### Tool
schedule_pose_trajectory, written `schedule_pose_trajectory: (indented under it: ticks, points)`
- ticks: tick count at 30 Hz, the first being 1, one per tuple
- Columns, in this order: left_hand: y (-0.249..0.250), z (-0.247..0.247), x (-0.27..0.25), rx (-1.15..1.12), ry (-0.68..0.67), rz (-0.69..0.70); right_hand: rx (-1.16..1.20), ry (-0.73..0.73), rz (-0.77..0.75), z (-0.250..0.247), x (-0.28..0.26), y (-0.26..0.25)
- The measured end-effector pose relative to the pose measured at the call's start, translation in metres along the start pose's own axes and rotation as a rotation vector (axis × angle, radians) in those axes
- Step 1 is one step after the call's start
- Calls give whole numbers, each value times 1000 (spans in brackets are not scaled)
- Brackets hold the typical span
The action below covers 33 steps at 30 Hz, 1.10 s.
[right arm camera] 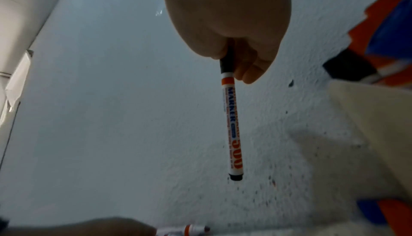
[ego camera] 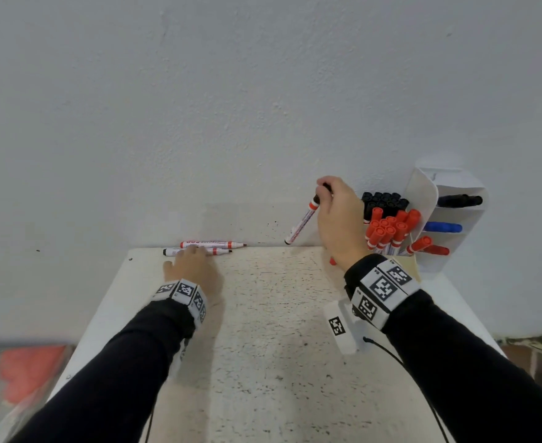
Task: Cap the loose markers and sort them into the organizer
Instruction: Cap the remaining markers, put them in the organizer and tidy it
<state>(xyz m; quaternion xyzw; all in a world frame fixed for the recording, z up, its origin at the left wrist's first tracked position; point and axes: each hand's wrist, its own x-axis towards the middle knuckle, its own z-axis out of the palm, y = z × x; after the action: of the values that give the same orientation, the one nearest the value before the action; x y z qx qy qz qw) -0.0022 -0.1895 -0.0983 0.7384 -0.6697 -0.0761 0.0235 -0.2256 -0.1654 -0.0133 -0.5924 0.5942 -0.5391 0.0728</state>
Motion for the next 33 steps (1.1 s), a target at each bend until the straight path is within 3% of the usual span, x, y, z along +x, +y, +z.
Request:
schedule_pose_trajectory:
  ticks: [3,13,21,33]
  points:
    - [-3,1,5,56,76,10,-35,63,-68,-21,11,-2]
    - [-4,5,12,155,89,71,-103,303,-157,-78,42,9]
    - [16,6,-3,108,91,200,-156,257,-220,-89,43,17]
    - [36,12,-20,-85,46,329,-26,449,-226,-127,37,12]
